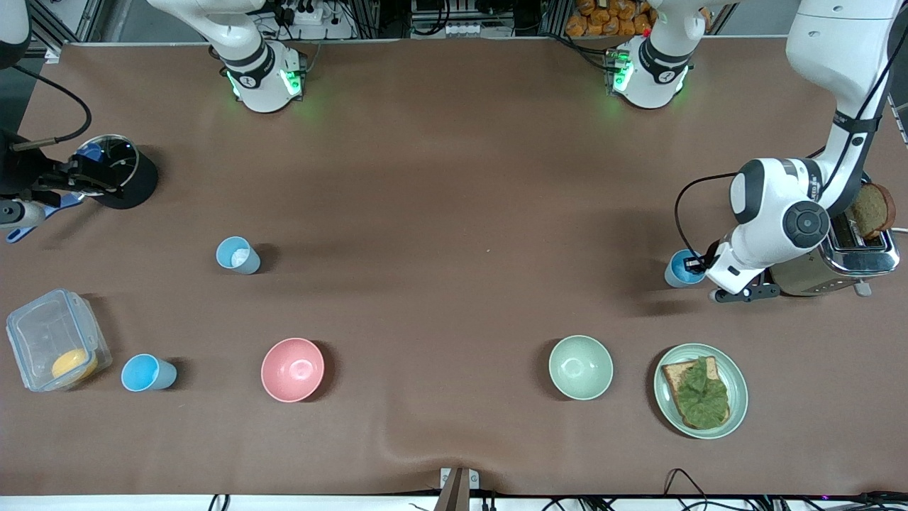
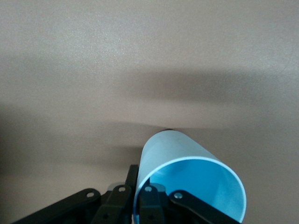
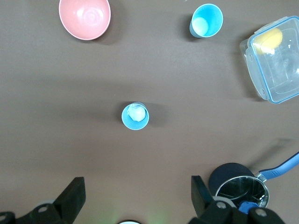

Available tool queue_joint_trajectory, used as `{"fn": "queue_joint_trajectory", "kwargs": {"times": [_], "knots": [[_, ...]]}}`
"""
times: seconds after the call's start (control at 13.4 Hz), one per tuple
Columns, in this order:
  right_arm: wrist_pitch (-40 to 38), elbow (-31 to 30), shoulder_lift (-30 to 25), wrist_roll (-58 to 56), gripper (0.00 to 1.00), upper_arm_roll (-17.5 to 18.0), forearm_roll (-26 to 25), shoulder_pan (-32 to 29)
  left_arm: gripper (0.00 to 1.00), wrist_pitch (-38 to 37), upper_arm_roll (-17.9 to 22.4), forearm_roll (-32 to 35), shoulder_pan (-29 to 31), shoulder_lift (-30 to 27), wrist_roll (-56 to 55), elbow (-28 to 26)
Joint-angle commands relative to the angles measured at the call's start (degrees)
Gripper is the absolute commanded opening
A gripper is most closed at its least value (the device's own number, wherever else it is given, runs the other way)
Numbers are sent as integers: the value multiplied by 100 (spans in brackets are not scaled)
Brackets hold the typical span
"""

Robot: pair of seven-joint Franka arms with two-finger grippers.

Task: Stack blue cups with both arms
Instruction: 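Reach and grasp the blue cup beside the saucepan with the right gripper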

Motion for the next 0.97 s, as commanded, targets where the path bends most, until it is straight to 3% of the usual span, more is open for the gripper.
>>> {"fn": "queue_joint_trajectory", "kwargs": {"times": [0.0, 0.15, 0.67, 0.89], "knots": [[5, -129, -58, -13, 100, -17, -105, 10, 0, 36, -59, 106, 74, -55, 1, 3], [163, -321, -49, 4, 100, -9, -105, 9, 0, 36, -59, 106, 74, -72, 1, 12], [1875, -2200, -67, 13, 100, -17, 18, 62, 0, -95, -59, 106, 22, -160, 1, 222], [3305, -3359, -93, 39, 100, -9, 18, 106, 0, -376, -111, 89, 4, -151, -34, 389]]}}
